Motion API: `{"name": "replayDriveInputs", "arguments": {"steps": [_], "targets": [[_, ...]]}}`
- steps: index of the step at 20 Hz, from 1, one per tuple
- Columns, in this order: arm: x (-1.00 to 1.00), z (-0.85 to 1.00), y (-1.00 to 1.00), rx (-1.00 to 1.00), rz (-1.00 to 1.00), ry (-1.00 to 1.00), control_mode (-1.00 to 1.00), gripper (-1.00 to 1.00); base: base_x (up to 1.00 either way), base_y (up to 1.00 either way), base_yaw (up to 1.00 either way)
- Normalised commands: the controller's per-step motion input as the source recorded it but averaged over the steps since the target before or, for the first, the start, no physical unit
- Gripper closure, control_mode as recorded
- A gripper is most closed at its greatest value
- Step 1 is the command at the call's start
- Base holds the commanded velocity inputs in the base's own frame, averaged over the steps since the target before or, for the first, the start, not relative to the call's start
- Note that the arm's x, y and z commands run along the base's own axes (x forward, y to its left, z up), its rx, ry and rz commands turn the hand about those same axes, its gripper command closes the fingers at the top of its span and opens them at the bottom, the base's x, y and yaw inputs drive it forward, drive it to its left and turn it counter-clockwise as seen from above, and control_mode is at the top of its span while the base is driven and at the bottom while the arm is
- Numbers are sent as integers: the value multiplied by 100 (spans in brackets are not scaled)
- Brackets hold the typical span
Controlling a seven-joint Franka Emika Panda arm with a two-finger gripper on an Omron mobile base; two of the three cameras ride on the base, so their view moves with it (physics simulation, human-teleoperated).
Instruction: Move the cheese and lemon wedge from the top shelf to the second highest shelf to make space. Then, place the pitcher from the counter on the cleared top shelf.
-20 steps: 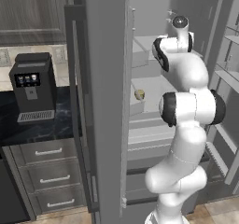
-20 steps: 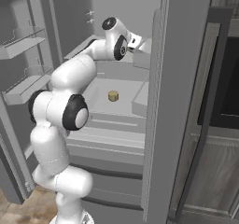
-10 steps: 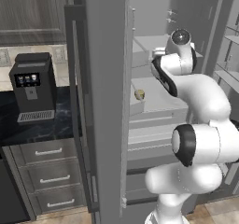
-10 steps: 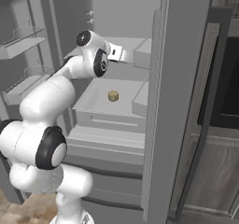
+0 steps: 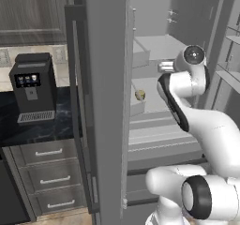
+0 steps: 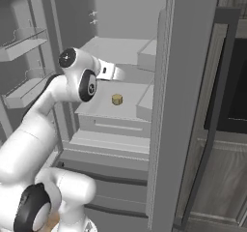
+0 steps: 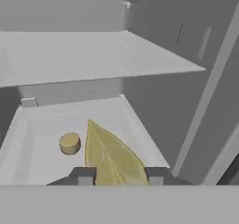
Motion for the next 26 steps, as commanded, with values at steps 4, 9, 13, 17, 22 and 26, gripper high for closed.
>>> {"name": "replayDriveInputs", "arguments": {"steps": [4, 9, 13, 17, 22, 26], "targets": [[-97, -16, 0, 2, 0, 5, -100, 100, 0, 0, 0], [-69, -55, 0, 7, 0, 10, -100, 100, 0, 0, 0], [-26, -67, 0, 11, 0, 6, -100, 100, 0, 0, 0], [3, -46, 0, 7, 0, 2, -100, 100, 0, 0, 0], [26, -28, 0, 2, 0, 1, -100, 100, 0, 0, 0], [39, -22, 0, 0, 0, 6, -100, 100, 0, 0, 0]]}}
